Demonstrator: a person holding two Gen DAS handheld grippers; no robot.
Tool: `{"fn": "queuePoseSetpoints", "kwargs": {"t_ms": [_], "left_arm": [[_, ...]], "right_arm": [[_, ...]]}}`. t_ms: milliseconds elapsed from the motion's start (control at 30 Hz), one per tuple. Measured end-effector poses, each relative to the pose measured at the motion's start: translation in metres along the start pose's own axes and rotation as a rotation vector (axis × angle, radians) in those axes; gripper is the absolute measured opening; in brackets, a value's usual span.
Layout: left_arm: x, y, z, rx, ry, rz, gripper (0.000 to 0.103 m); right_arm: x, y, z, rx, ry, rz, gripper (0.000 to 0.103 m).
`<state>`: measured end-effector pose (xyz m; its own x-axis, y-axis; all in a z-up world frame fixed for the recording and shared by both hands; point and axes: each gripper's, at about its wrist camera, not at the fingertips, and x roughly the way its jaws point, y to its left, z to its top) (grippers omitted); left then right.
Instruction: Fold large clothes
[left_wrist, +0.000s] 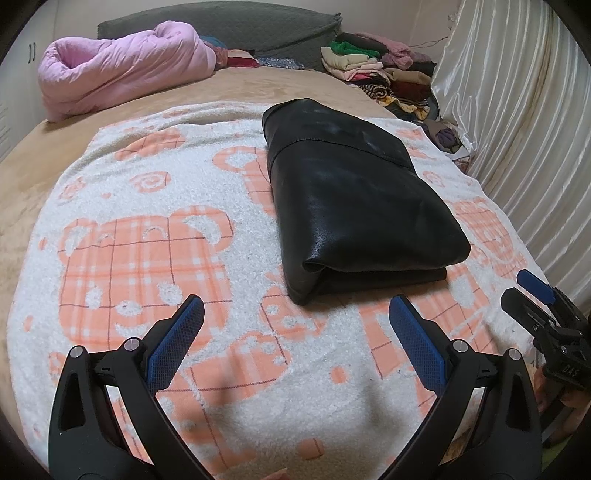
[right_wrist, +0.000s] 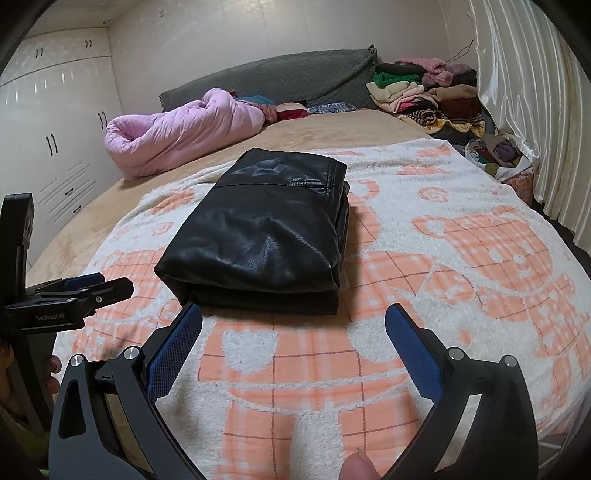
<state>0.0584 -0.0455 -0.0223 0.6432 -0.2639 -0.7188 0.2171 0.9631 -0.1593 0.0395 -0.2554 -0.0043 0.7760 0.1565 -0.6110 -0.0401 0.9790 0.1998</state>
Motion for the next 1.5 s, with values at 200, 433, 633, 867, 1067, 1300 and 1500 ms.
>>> {"fn": "queuePoseSetpoints", "kwargs": {"t_ms": [200, 433, 633, 867, 1067, 1300, 1500], "left_arm": [[0.0004, -0.0005, -0.0005, 0.004, 0.000, 0.000, 0.094], [-0.0002, -0.0011, -0.0016, 0.003, 0.000, -0.001, 0.094], [-0.0001, -0.0010, -0.0015, 0.004, -0.001, 0.003, 0.094], [-0.0004, -0.0013, -0.0015, 0.005, -0.001, 0.006, 0.094], [-0.0007, -0.0007, -0.0018, 0.004, -0.002, 0.004, 0.094], [-0.0023, -0.0005, -0.0012, 0.004, -0.001, 0.007, 0.094], [-0.0026, -0.0017, -0.0015, 0.006, -0.003, 0.000, 0.094]], "right_arm": [[0.0002, -0.0007, -0.0001, 0.006, 0.002, 0.004, 0.099], [0.0004, 0.0007, 0.0007, 0.003, 0.003, 0.001, 0.099], [0.0007, 0.0007, 0.0008, 0.001, 0.004, 0.002, 0.099], [0.0009, 0.0011, 0.0008, 0.001, 0.004, 0.002, 0.099], [0.0009, 0.0008, 0.0009, -0.001, 0.004, 0.000, 0.099], [0.0013, 0.0009, 0.0011, -0.002, 0.005, 0.000, 0.099], [0.0011, 0.0013, 0.0011, -0.002, 0.005, -0.001, 0.099]]}}
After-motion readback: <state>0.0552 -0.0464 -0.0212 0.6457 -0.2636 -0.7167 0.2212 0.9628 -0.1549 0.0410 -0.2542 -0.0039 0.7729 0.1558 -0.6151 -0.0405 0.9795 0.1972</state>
